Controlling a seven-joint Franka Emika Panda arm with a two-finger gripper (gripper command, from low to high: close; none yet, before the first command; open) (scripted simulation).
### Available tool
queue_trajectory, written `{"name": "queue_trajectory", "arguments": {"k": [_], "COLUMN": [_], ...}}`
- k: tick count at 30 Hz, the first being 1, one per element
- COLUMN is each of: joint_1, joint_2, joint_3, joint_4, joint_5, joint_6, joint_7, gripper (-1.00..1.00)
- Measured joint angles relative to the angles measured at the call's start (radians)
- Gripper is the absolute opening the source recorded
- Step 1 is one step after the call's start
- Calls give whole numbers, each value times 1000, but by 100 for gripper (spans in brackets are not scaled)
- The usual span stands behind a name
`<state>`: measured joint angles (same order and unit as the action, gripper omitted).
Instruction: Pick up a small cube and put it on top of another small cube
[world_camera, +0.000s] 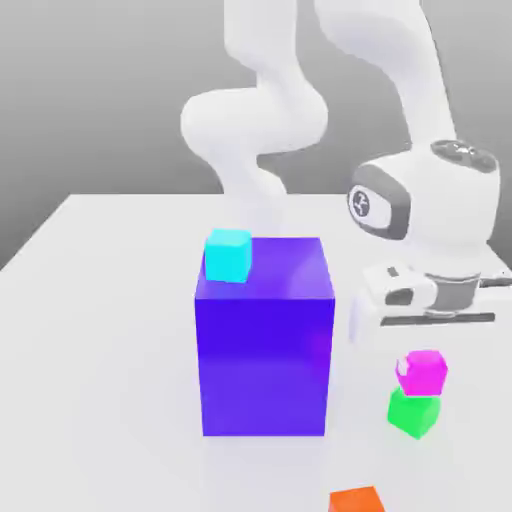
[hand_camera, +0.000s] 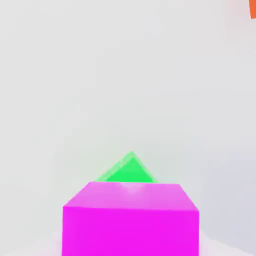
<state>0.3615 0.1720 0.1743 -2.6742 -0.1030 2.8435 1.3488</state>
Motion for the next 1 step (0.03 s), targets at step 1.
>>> {"name": "queue_trajectory", "arguments": {"k": [1], "joint_1": [0], "joint_2": [0], "joint_3": [0], "joint_4": [0], "joint_5": [0], "joint_6": [0], "joint_7": [0], "gripper": [100]}}
